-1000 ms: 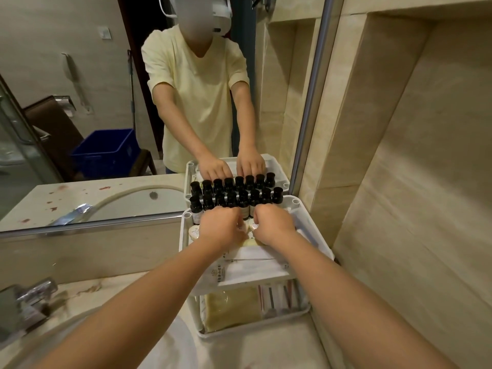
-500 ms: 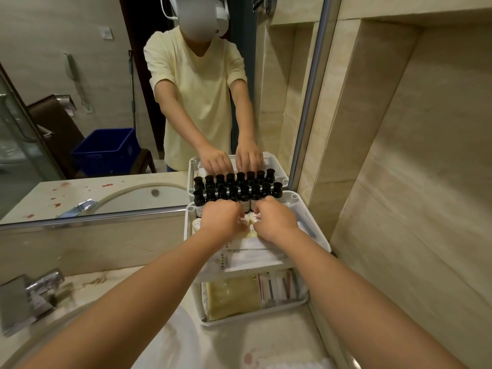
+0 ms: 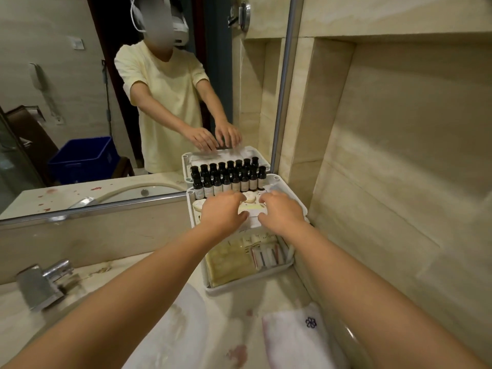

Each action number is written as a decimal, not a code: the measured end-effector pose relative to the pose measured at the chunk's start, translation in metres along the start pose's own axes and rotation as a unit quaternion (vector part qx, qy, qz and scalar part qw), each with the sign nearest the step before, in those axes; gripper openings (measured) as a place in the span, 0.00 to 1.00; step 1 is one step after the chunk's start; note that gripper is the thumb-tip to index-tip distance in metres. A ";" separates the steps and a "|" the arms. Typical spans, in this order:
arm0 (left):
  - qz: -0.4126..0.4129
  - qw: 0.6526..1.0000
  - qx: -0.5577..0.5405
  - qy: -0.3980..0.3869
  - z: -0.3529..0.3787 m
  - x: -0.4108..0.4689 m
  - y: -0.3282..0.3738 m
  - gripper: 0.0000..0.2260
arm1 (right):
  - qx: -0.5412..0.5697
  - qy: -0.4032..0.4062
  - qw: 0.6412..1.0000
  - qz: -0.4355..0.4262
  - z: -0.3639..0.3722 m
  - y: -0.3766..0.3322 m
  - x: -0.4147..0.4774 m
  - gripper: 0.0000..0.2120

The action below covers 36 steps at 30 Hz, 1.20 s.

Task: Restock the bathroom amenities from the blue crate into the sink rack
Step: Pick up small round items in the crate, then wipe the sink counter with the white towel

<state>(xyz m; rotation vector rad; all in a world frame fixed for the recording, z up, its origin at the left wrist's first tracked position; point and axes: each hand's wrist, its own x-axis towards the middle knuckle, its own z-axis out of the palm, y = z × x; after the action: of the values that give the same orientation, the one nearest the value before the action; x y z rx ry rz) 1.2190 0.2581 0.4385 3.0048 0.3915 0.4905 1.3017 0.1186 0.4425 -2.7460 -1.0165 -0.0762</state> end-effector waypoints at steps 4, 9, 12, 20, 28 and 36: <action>0.036 0.999 -0.019 -0.002 -0.006 -0.035 0.009 0.20 | -0.003 0.003 1.000 0.030 -0.003 -0.006 -0.043 0.20; 0.074 0.996 -0.044 -0.017 -0.004 -0.082 0.019 0.22 | -0.026 -0.011 0.998 0.055 0.006 -0.016 -0.100 0.16; 0.086 0.994 -0.060 -0.038 0.005 -0.112 0.026 0.22 | -0.030 -0.035 0.996 0.081 0.016 -0.020 -0.137 0.17; 0.120 0.984 -0.073 -0.106 0.036 -0.175 0.050 0.23 | -0.019 -0.085 0.988 0.126 0.049 -0.015 -0.217 0.25; 0.137 0.972 -0.087 -0.168 0.075 -0.206 0.071 0.23 | -0.026 -0.148 0.980 0.132 0.088 0.008 -0.254 0.26; 0.118 0.960 -0.070 -0.244 0.131 -0.210 0.090 0.27 | -0.018 -0.240 0.964 0.111 0.127 0.052 -0.247 0.30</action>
<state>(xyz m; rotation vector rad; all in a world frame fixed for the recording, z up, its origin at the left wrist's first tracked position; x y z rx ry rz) 1.0903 0.1123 0.2612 2.9025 -0.0397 -0.2104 1.1446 -0.0503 0.2791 -2.9590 -0.7962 0.6384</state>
